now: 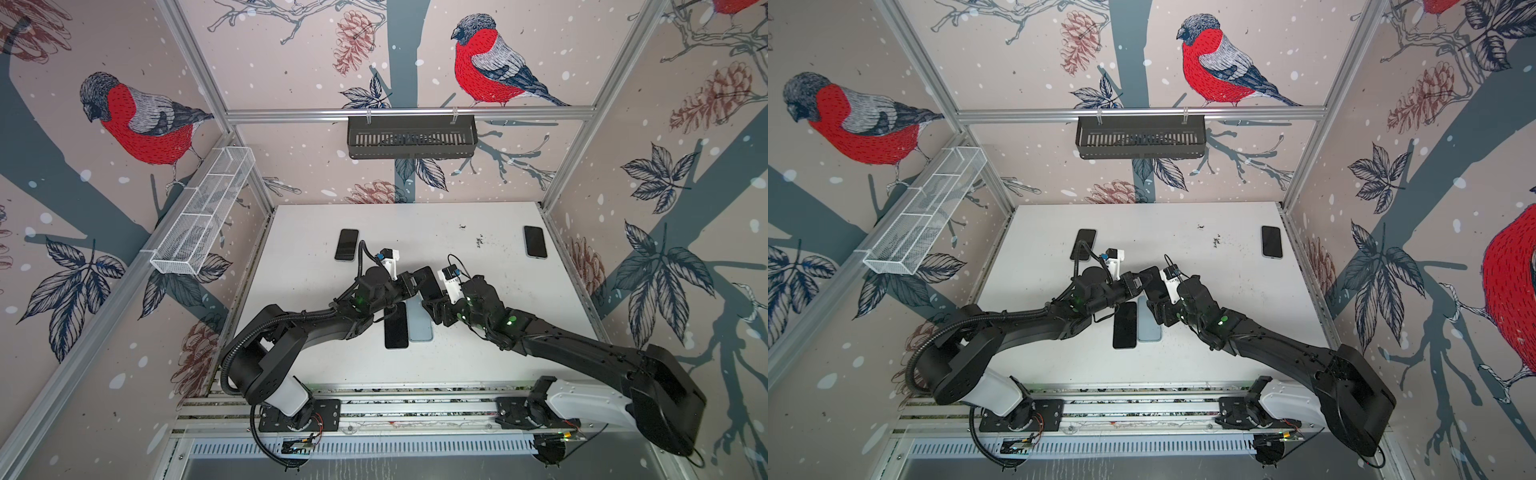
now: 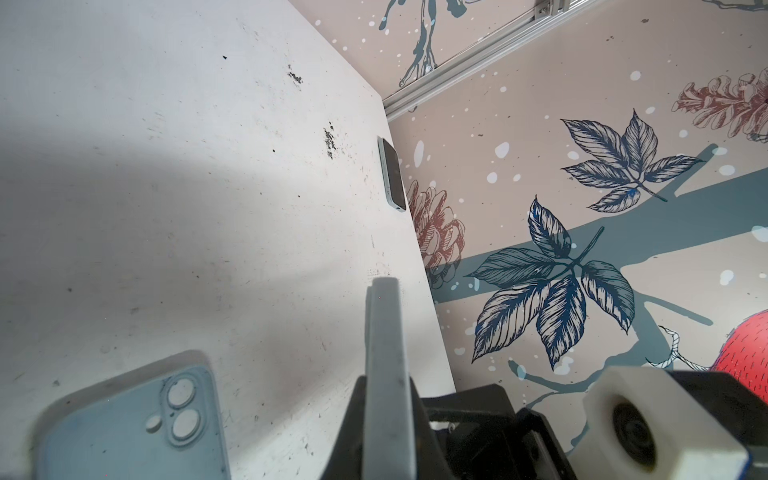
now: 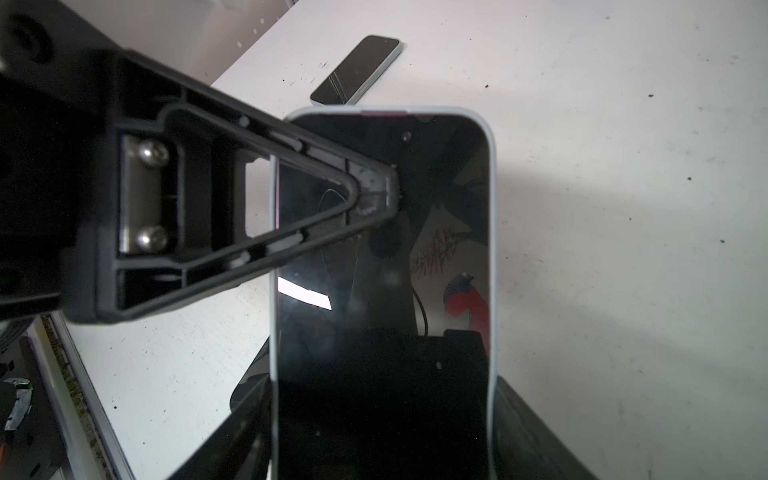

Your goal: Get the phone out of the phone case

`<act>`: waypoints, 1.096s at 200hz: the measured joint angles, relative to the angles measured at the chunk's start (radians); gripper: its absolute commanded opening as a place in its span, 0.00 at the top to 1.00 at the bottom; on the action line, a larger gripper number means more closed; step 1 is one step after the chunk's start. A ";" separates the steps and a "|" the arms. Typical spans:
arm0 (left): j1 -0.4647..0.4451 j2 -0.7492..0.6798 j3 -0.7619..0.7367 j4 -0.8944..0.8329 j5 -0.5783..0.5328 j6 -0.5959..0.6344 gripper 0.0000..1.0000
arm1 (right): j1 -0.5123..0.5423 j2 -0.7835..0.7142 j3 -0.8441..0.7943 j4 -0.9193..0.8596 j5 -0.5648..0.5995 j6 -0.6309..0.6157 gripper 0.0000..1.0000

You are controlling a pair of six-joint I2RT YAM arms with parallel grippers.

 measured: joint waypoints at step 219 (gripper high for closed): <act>-0.098 -0.344 -0.230 0.388 -0.261 -0.288 1.00 | 0.000 -0.435 -0.519 0.759 -0.280 0.542 0.04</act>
